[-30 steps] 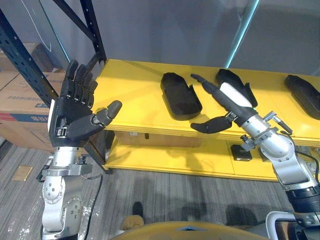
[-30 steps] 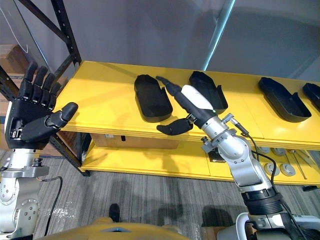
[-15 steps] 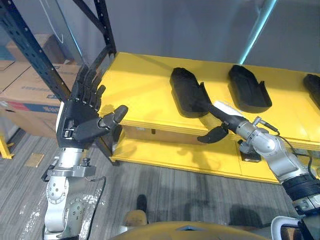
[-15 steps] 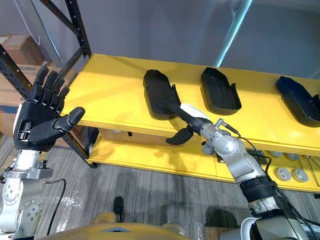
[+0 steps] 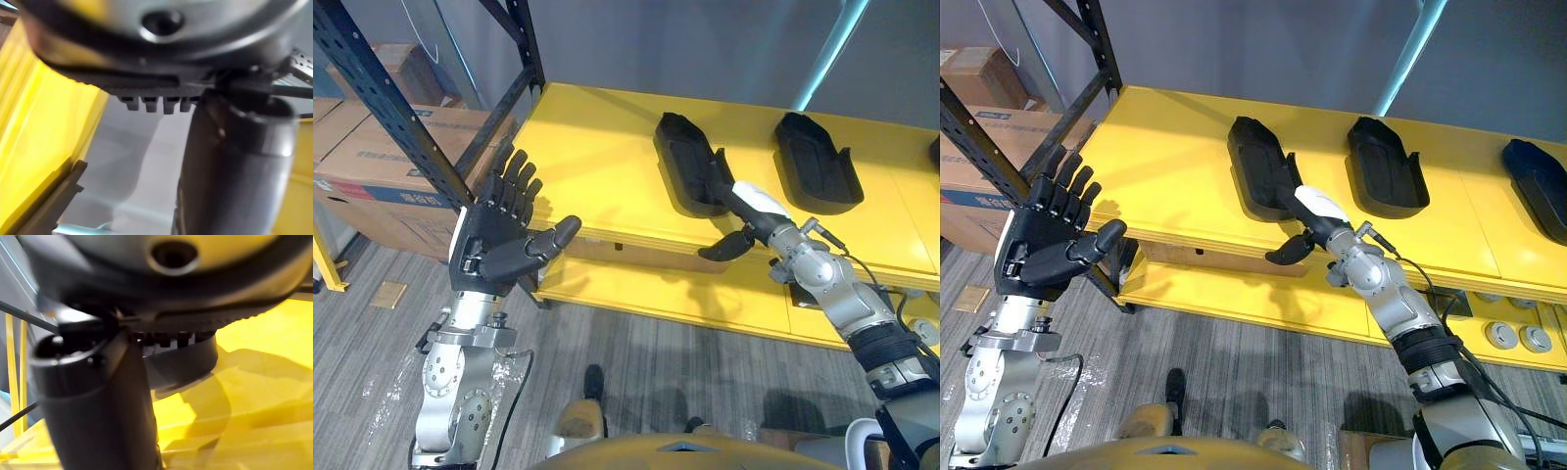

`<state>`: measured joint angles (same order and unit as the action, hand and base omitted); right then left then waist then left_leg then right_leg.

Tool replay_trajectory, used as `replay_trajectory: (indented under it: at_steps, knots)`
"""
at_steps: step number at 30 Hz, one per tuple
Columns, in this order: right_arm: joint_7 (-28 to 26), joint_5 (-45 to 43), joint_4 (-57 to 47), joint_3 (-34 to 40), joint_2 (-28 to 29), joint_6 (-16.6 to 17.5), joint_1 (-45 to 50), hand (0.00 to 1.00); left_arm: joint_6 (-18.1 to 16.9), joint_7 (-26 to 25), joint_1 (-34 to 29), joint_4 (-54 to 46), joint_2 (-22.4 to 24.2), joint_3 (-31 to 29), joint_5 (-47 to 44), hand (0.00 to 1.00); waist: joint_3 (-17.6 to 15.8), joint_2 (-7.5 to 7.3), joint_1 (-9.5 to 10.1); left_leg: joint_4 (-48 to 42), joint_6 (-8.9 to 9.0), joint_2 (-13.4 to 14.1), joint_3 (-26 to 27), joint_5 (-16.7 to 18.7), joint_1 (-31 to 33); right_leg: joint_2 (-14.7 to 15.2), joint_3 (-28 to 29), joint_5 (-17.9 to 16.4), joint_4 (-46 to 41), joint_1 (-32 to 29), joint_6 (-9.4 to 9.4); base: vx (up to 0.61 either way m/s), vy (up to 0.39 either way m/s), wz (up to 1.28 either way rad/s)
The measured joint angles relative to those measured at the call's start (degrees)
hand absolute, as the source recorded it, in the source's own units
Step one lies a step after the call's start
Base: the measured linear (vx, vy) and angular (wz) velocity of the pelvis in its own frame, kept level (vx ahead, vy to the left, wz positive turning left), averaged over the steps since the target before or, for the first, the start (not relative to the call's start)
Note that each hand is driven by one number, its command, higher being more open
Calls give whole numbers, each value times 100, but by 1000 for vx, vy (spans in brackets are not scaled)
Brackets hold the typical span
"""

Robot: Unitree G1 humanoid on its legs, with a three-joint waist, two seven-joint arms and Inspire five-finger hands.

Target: Walk over and take three plastic housings, then place them on the shelf

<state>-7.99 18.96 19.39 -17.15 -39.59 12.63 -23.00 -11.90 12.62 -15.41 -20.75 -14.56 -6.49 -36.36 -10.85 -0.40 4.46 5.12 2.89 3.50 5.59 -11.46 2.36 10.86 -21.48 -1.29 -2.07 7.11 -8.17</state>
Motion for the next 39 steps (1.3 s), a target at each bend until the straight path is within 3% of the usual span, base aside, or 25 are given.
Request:
replay_trajectory:
  at_steps: [1,10,11,14,20,29,39]
  knots:
    - [-5,-1,69,-35,0,30,-62,0,0,2,0,21,3,6,0,100,-5,6,-5,0,1,7,-3,-5,0,-7,-2,-1,-4,-1,5,0,0,0]
    - [-87,-190,67,-131,122,101,-208,0,36,189,-9,21,24,5,0,100,-41,34,-45,2,50,27,-32,8,-51,-8,-12,-31,-73,13,-1,-34,-13,0]
    - [-112,-270,145,-132,197,-13,-340,100,74,252,-9,21,27,14,1,100,-63,64,-37,2,61,26,-45,-1,-55,-9,-19,-33,-73,22,-4,-51,-9,3]
    - [-281,-742,226,-132,204,-123,-527,100,98,292,-38,21,34,9,1,100,-165,117,27,2,64,17,-81,-7,-38,-8,-43,-34,-61,34,-6,-52,-7,7]
    - [-819,-1780,450,-108,442,-233,-650,100,288,306,-72,40,34,3,0,100,-188,76,120,0,57,8,-116,-40,-47,9,-58,12,-39,82,19,9,-20,5]
    - [-865,-1511,683,-17,470,-354,-710,100,463,428,-82,187,121,5,0,100,-187,77,165,1,57,10,-120,-40,-86,-1,-89,15,-8,146,21,6,-15,1]
    - [-305,-589,729,28,767,-785,-773,100,473,322,-93,291,134,137,2,100,-186,75,175,1,54,14,-90,-44,-94,0,-54,33,-8,142,28,0,0,0]
